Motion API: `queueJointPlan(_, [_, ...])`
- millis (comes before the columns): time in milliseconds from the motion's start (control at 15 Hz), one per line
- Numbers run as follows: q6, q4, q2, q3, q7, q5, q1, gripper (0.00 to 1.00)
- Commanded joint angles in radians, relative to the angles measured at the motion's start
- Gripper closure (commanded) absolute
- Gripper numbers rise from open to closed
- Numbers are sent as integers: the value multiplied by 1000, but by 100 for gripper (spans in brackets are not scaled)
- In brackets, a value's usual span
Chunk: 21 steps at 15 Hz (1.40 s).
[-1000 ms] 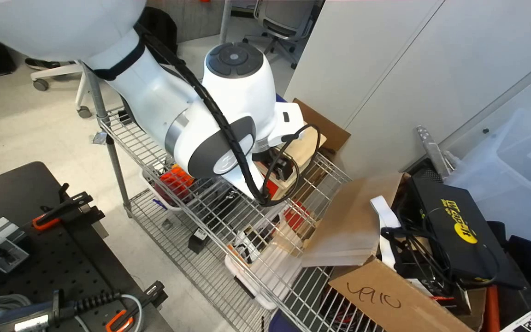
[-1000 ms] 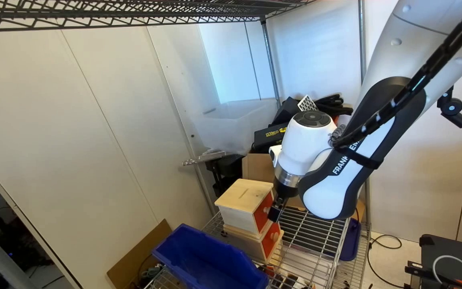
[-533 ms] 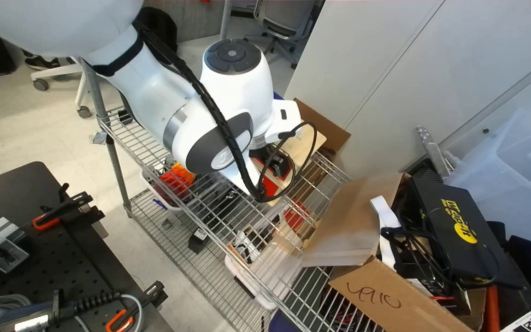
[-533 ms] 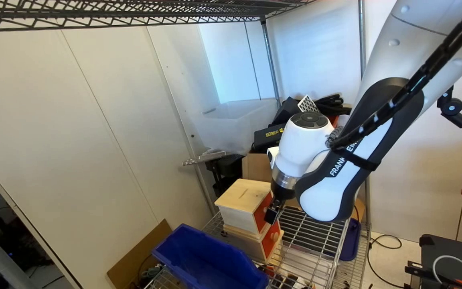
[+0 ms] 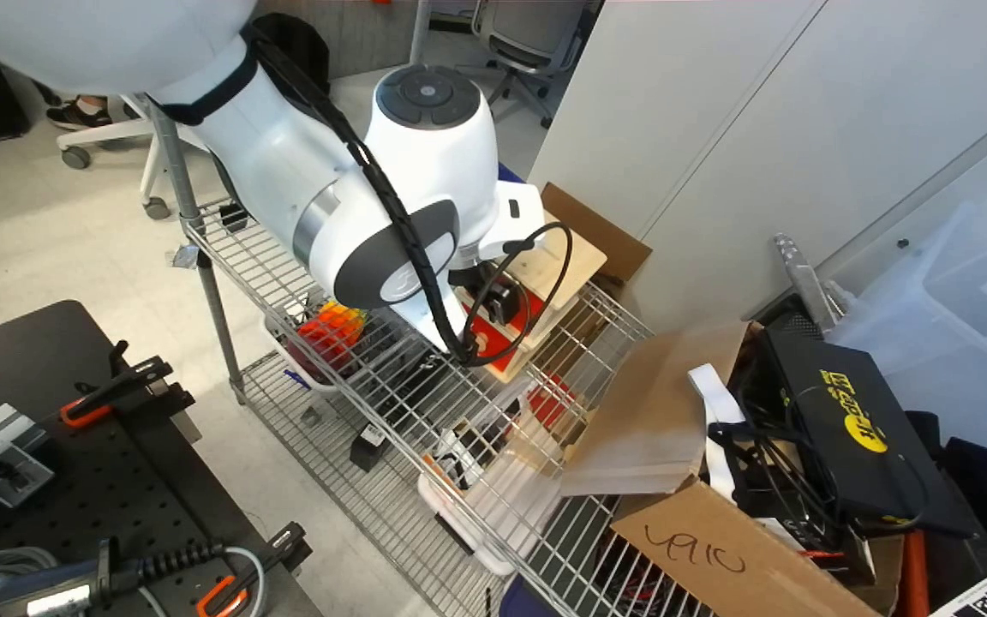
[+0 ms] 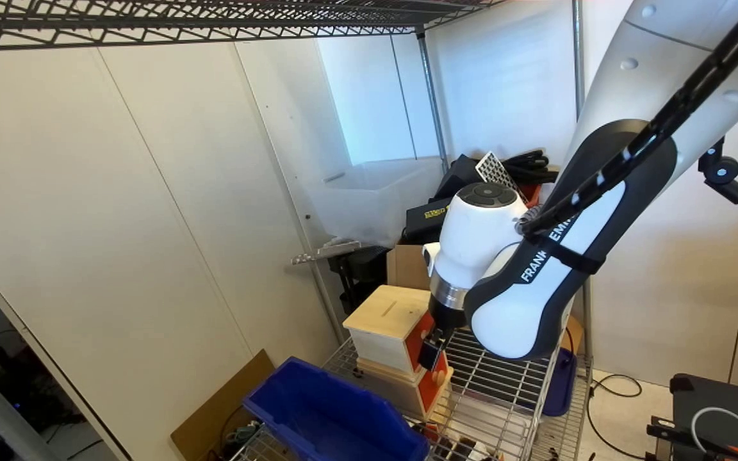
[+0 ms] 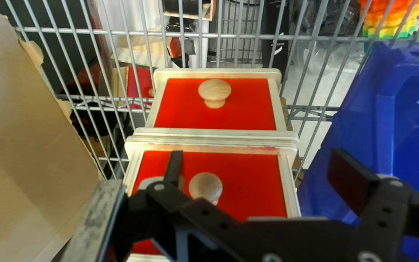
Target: Open the chest drawer
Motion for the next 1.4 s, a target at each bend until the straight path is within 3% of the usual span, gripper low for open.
queueJointPlan(0, [-5, 0, -2, 2, -5, 6, 0, 0])
queueJointPlan(867, [-5, 2, -2, 2, -3, 9, -2, 0])
queueJointPlan(1333, [25, 11, 3, -66, 38, -5, 42, 0])
